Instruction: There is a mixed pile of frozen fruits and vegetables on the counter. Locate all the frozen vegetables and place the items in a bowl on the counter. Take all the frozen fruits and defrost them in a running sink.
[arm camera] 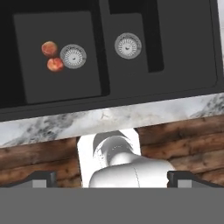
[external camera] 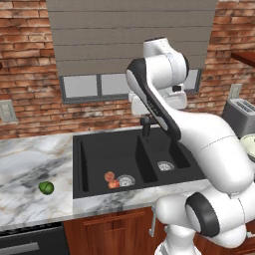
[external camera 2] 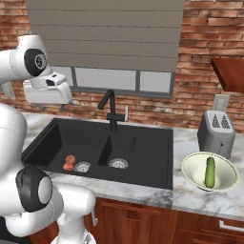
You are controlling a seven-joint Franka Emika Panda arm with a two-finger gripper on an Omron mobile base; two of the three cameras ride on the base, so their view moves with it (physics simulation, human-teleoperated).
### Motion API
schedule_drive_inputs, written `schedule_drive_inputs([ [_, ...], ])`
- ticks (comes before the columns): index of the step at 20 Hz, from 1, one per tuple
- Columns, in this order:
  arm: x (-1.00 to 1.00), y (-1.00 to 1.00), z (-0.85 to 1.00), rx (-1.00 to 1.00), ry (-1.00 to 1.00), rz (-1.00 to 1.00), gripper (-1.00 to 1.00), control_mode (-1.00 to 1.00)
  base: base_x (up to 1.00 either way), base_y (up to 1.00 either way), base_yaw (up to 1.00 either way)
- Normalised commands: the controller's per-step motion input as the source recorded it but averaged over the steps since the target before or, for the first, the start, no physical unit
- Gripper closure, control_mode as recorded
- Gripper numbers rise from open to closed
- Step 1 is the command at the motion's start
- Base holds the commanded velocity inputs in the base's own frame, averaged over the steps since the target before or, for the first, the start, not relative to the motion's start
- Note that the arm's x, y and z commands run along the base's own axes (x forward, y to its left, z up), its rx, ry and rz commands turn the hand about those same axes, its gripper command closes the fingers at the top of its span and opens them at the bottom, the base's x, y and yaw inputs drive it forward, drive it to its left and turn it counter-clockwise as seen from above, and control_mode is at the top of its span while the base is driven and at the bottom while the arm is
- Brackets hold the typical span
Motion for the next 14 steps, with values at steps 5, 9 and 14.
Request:
schedule_drive_inputs([
  [5,0.0,0.25,-0.28,0.0,0.0,0.09,-1.0,-1.0,0.0,0.0,0.0],
  [9,0.0,0.44,-0.31,0.0,0.0,0.09,-1.0,-1.0,0.0,0.0,0.0],
  [14,0.0,0.55,-0.15,0.0,0.0,0.08,-1.0,-1.0,0.0,0.0,0.0],
])
